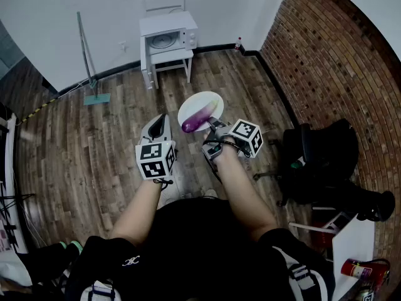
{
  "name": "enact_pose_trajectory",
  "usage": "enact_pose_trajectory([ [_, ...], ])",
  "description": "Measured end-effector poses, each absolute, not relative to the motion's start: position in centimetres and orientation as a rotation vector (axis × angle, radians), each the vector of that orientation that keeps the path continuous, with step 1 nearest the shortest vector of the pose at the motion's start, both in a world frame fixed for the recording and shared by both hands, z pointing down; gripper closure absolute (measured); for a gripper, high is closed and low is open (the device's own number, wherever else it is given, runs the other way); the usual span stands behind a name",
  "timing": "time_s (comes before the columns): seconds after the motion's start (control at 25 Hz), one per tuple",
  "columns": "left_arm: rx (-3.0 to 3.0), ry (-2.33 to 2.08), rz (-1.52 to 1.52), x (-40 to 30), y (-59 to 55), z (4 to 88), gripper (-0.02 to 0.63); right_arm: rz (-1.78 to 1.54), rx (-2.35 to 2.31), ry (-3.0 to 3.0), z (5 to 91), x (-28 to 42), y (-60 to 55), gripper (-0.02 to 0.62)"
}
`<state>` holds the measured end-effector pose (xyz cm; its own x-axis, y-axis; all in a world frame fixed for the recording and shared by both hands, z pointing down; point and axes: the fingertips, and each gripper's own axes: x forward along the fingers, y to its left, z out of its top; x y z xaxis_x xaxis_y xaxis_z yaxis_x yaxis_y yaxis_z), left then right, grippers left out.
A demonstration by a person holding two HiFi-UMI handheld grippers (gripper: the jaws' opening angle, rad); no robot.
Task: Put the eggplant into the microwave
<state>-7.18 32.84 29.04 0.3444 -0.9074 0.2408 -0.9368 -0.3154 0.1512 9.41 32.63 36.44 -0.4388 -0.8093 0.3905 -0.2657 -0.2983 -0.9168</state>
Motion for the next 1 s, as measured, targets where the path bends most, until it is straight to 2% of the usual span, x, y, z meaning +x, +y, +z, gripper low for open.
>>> enact_pose_trajectory([
  [0.72, 2.358, -1.546, 0.147, -13.8, 32.2, 31.9, 0.606, -1.735, -1.382, 1.472, 37.1, 3.7, 31.0, 0.569],
  [1.0, 2.382, -1.530, 0.147, -13.0, 29.3, 31.2, 0.606, -1.699, -1.406, 1.453, 37.6, 4.5, 28.2, 0.569],
])
